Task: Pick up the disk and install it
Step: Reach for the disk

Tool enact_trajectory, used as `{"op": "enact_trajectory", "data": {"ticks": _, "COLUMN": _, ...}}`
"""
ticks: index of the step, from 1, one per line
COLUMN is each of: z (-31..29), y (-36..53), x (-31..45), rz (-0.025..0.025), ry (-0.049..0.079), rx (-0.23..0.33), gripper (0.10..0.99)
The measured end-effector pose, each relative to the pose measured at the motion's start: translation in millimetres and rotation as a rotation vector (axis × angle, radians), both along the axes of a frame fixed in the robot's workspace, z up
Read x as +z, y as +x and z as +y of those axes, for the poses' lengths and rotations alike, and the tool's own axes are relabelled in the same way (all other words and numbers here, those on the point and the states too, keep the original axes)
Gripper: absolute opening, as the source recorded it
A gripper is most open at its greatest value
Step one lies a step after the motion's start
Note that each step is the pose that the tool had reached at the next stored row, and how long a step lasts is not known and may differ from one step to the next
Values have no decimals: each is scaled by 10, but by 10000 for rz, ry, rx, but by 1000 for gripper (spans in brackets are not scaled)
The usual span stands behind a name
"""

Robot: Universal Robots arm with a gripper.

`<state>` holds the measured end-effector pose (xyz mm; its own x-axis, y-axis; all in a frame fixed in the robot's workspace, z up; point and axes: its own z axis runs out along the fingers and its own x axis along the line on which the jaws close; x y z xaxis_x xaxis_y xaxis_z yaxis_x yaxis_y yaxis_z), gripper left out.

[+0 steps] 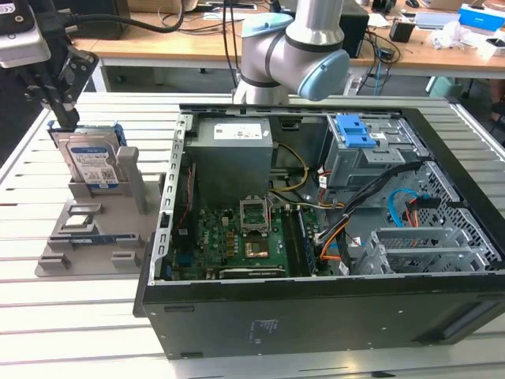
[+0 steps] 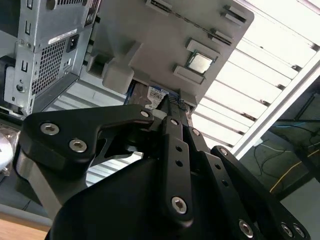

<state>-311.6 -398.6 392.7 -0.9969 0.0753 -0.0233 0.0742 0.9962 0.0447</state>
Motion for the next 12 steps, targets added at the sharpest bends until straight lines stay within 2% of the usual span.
{"op": "enact_trajectory", "data": {"ticks": 12, "z": 13, "y": -282, "x": -4, "rz": 0, "ry": -4, "rx": 0, "gripper": 106}}
